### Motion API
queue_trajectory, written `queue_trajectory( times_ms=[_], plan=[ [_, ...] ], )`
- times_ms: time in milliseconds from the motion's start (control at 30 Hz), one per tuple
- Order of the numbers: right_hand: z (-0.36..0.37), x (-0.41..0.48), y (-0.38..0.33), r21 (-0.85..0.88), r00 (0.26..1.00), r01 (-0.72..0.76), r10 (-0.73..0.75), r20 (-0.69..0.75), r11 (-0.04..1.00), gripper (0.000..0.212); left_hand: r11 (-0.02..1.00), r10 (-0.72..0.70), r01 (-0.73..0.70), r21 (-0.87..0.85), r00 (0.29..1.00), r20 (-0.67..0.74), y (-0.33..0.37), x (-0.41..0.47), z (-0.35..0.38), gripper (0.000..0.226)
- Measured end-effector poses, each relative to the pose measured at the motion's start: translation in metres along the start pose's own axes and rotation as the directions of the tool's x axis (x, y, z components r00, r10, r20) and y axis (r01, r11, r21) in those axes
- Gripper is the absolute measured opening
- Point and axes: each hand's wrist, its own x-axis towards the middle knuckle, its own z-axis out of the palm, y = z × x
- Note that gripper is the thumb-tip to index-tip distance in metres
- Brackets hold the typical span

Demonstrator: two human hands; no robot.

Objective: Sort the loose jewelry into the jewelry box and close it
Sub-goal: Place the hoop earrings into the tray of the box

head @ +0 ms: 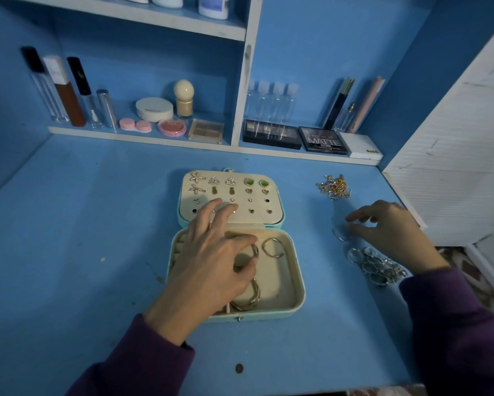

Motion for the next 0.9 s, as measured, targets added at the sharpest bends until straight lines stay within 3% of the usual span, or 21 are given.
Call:
queue_trajectory(
  times_ms=[400,500,600,700,900],
  plan=[
    [0.01,0.002,-0.005,-0.108,1.0,-0.011,0.011,-0.001,0.994,0.004,1.0,0.001,-0.001,-0.011,1.0,0.004,0.001,0.0,-0.002,0.044],
    [0.009,0.001,-0.007,-0.077,0.999,0.021,-0.024,-0.04,0.997,0.005,0.994,0.053,-0.061,-0.093,0.995,-0.086,-0.002,0.0,0.004,0.036],
    [0.005,-0.004,-0.021,0.087,0.989,0.083,-0.072,-0.131,0.993,0.007,0.977,0.078,-0.122,-0.175,0.967,-0.242,-0.007,0.001,0.009,0.025],
    [0.003,-0.017,-0.047,0.2,0.962,0.203,-0.157,-0.223,0.959,0.016,0.972,0.064,-0.129,-0.195,0.95,-0.306,-0.012,0.004,0.014,0.028],
    [0.027,-0.036,-0.087,0.091,0.886,0.418,-0.383,-0.263,0.904,0.004,0.968,0.055,-0.133,-0.213,0.939,-0.339,-0.012,0.005,0.014,0.032]
  ],
)
